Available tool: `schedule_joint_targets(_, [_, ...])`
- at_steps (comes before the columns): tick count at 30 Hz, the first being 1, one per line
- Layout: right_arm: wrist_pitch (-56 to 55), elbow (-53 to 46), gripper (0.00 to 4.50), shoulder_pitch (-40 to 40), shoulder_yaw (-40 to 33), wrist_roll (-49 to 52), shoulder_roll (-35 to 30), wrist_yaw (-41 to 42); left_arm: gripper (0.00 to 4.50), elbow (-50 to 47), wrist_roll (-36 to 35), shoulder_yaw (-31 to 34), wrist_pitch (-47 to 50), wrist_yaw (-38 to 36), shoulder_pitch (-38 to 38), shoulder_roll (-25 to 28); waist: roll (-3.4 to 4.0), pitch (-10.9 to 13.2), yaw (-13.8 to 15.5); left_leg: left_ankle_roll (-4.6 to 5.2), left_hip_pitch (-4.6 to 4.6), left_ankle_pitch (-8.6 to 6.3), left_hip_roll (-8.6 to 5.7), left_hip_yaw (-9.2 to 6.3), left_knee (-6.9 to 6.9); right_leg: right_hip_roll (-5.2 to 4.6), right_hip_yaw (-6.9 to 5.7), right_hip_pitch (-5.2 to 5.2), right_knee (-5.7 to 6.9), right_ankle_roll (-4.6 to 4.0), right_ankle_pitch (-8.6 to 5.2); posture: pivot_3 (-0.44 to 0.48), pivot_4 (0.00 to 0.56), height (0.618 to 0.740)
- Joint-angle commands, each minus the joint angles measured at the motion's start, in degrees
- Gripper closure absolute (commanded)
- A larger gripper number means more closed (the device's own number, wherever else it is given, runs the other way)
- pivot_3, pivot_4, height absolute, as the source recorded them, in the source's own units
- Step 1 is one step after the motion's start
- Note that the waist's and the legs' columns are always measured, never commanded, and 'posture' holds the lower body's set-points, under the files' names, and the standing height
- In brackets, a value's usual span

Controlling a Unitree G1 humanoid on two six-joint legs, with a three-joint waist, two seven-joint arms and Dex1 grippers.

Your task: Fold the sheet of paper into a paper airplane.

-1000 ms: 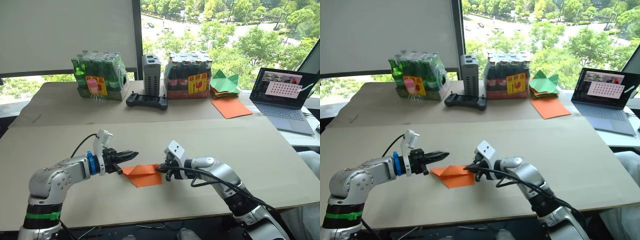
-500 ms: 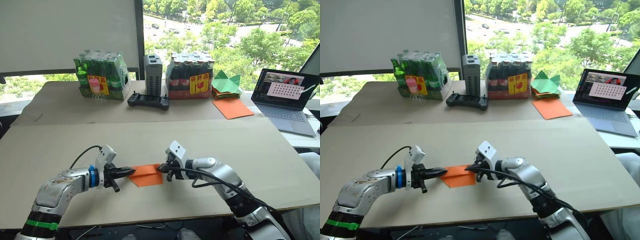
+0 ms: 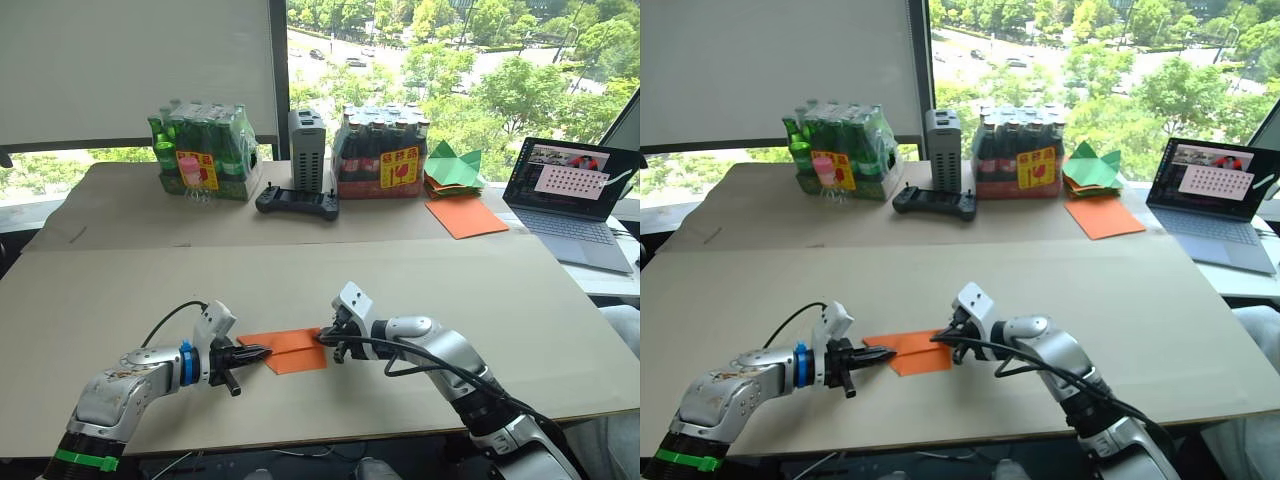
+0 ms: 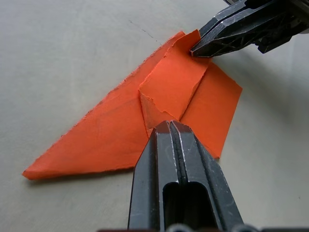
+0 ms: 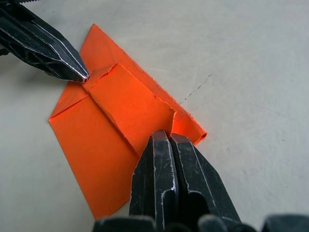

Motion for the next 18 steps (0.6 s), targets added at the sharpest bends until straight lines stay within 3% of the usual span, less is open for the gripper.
schedule_joint_targets(1, [3.3, 3.4, 4.48, 2.5, 1.3, -3.7, -2.2, -2.4, 4.50, 1.3, 1.4, -0.6, -0.6, 0.8, -0.3, -0.5, 0.00, 0.0, 0.0, 0.00, 0.00, 0.00, 0.00, 0.00, 0.00, 0.00, 0.00, 0.00, -0.01, 0.00, 0.00, 0.000, 0.150, 0.740])
schedule_joint_targets(2, [3.4, 3.2, 4.48, 2.6, 1.1, -3.5, -2.3, -2.3, 4.50, 1.6, 1.5, -0.5, -0.6, 1.0, -0.5, -0.6, 0.00, 0.0, 0.0, 0.00, 0.00, 0.00, 0.00, 0.00, 0.00, 0.00, 0.00, 0.00, -0.01, 0.00, 0.00, 0.000, 0.150, 0.740])
schedule_joint_targets(5, [3.0, 2.5, 3.71, 3.0, -0.2, -2.6, -1.8, -2.3, 4.50, 2.5, 1.6, -0.2, -0.4, 1.2, -0.7, -0.8, 0.00, 0.0, 0.1, 0.00, -0.02, 0.00, 0.00, 0.00, -0.01, 0.00, -0.01, 0.00, -0.03, 0.00, 0.00, 0.000, 0.150, 0.740])
schedule_joint_targets(12, [-1.1, 0.8, 1.25, 2.8, -10.2, 1.8, 4.5, -6.0, 4.50, 4.1, 2.1, -0.6, -0.8, 0.8, -0.8, -0.7, 0.02, 0.0, 0.0, 0.00, -0.01, 0.00, 0.01, 0.01, -0.02, 0.00, 0.01, -0.02, -0.05, 0.01, 0.00, 0.000, 0.150, 0.740])
schedule_joint_targets(16, [-5.0, 0.1, 1.25, 2.3, -15.3, 4.2, 7.9, -7.8, 4.50, 4.9, 2.5, -1.0, -1.1, 0.8, -1.0, -1.0, 0.13, 0.2, 0.1, 0.00, -0.16, 0.00, 0.01, 0.01, -0.02, 0.00, 0.01, -0.14, -0.08, 0.01, 0.00, 0.000, 0.150, 0.740])
schedule_joint_targets(18, [-6.2, -0.7, 1.86, 2.5, -16.7, 5.4, 9.1, -7.4, 4.50, 5.1, 2.5, -1.1, -1.0, 0.9, -1.3, -1.1, 0.17, 0.2, 0.0, 0.00, -0.24, 0.00, 0.01, 0.02, -0.09, 0.00, 0.01, -0.22, -0.12, 0.01, 0.00, 0.000, 0.150, 0.740])
